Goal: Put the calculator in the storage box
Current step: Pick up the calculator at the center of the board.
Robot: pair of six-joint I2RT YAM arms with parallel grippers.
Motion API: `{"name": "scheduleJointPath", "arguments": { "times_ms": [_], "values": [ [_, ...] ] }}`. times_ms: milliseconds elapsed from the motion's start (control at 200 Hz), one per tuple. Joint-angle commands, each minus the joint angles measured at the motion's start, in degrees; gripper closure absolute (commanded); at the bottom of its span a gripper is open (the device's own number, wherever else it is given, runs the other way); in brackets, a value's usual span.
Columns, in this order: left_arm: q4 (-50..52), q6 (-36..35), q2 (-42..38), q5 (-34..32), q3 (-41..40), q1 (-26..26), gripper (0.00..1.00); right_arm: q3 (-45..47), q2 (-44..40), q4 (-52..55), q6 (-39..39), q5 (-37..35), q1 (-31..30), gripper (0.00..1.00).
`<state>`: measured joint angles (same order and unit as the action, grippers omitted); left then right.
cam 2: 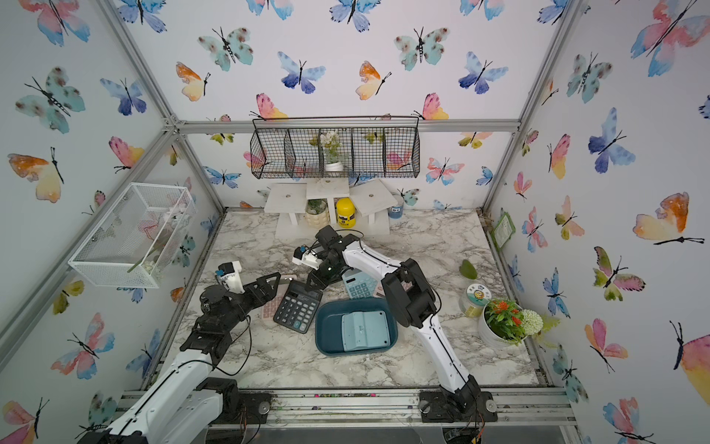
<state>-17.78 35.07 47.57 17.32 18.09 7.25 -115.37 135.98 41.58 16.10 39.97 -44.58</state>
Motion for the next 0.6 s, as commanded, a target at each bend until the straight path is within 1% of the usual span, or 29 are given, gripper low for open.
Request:
{"name": "scheduleJointPath", "arguments": {
  "times_ms": [0,140,315,325,340,460,596],
  "values": [
    [-1.76,-0.88,-0.36,2.66,0.72,0.06,0.01,0.68,-5.22,0.54,0.91,-2.77,0.06,0.98],
    [-2.90,-0.92,-0.90,4.68,0.70,0.14,0.01,3.93,-10.28,-0.41,0.38,-3.72,0.71,0.98],
    [-5.80,-0.97,0.12,9.82,1.49,0.12,0.01,9.73,-17.95,-1.22,0.09,-4.72,2.83,0.98],
    [-6.02,-0.97,0.12,11.61,1.59,0.07,0.01,9.95,-18.17,-1.23,0.08,-4.72,2.92,0.98],
    [-6.39,-1.01,0.25,12.65,1.76,0.17,0.01,10.42,-18.86,-1.32,0.01,-4.66,3.18,0.98],
    [-9.52,-0.63,1.41,17.54,2.34,0.14,0.01,15.25,-24.07,-1.68,-0.45,-4.54,5.38,0.98],
    [-12.24,0.43,5.86,23.95,4.01,0.81,0.01,19.54,-29.86,-1.18,-0.72,-3.52,8.53,0.98]
  ]
}}
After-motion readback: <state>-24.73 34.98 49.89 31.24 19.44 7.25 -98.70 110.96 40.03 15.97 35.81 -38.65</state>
